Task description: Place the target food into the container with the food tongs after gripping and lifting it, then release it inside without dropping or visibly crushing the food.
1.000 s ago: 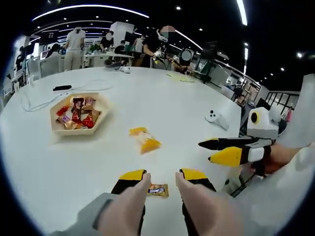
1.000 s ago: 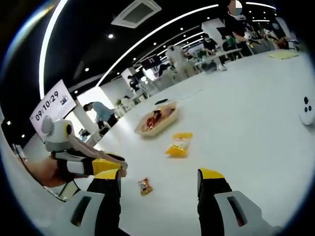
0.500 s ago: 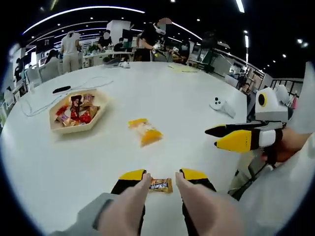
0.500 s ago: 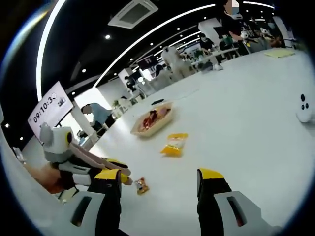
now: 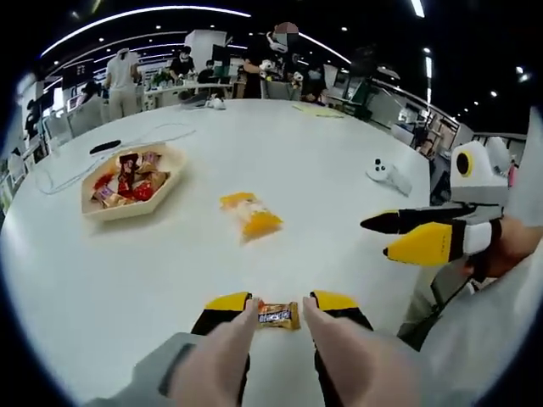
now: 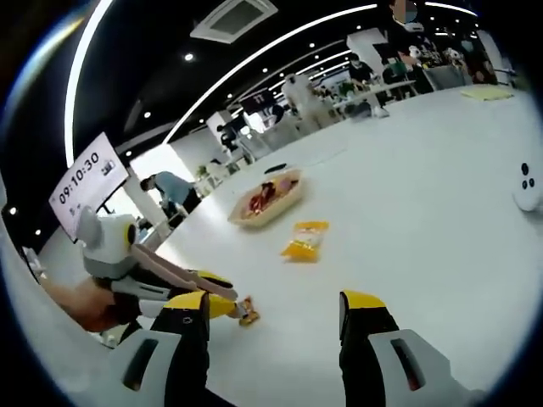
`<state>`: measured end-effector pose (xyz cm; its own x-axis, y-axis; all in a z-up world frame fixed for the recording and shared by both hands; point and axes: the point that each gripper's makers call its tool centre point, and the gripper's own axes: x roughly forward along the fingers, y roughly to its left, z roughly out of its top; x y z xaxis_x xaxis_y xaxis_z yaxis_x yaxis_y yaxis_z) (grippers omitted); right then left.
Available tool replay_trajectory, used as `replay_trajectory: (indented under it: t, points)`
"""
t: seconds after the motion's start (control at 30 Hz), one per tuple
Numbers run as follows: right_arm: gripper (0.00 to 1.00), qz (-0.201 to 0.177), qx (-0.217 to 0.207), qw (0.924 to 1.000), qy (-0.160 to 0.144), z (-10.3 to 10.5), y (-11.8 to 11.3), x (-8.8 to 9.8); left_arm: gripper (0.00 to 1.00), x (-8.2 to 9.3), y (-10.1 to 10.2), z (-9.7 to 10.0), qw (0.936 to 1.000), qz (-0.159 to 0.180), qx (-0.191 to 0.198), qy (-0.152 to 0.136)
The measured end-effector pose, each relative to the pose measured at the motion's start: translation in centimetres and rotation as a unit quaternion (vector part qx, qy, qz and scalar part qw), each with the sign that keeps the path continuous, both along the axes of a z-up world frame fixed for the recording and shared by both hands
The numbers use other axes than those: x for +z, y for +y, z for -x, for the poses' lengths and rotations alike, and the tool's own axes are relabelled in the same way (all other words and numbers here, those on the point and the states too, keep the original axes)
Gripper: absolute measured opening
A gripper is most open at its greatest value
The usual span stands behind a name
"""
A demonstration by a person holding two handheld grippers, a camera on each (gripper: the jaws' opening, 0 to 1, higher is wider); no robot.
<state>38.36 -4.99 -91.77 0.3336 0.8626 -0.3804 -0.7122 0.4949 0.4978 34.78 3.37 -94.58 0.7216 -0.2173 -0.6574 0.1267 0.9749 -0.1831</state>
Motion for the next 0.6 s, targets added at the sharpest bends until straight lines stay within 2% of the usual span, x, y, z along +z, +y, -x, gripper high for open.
replay_trajectory:
  t: [0.1, 0.2, 0.37, 0.6]
  points:
    - [0.62, 0.004, 0.006, 1.0000, -0.002, 0.2, 0.0, -0.1, 0.26, -0.6, 0.0, 0.1, 0.9999, 0.006, 0.007, 0.008]
    - [0.62, 0.002, 0.006, 1.0000, -0.002, 0.3, 0.0, 0.0, 0.26, -1.1, 0.1, 0.2, 0.9999, -0.005, 0.007, 0.014]
    - [0.62, -0.002, 0.004, 1.0000, 0.000, 0.3, -0.2, 0.1, 0.26, -1.6, -0.3, 0.3, 0.9997, -0.015, -0.008, 0.016]
    - [0.61, -0.005, -0.010, 0.9999, 0.004, 0.1, -0.6, 0.0, 0.26, -1.6, -0.6, 0.1, 0.9990, -0.030, -0.032, -0.006]
